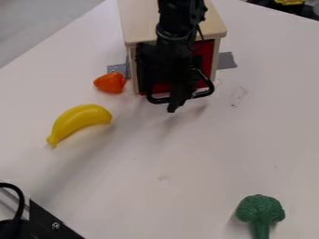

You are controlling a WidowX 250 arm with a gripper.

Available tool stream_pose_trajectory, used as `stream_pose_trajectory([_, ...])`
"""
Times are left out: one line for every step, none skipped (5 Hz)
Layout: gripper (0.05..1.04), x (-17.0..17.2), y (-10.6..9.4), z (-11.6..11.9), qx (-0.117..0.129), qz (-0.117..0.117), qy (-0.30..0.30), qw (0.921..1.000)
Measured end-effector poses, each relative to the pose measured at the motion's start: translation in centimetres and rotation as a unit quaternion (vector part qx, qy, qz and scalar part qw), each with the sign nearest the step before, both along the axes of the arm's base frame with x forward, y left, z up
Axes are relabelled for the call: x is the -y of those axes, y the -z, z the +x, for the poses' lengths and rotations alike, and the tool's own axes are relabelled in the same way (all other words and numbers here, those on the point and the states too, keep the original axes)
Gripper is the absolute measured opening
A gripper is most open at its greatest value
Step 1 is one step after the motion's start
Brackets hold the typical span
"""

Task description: Open the drawer

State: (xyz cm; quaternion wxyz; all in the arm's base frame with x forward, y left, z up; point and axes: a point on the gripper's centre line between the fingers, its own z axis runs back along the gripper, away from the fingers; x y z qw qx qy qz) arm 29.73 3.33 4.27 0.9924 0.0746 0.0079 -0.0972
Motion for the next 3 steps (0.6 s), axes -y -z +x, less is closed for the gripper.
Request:
stream_pose_trajectory([0.999, -0.3, 0.1, -0.3, -0.010, -0.001, 0.063, 0.9980])
stream_pose_trajectory([1.000, -0.8, 0.0, -0.2, -0.012, -0.021, 0.084, 0.9962])
stream_pose_trajectory([1.000, -1.4, -0.2, 0.2, -0.020, -0.036, 0.112, 0.9928])
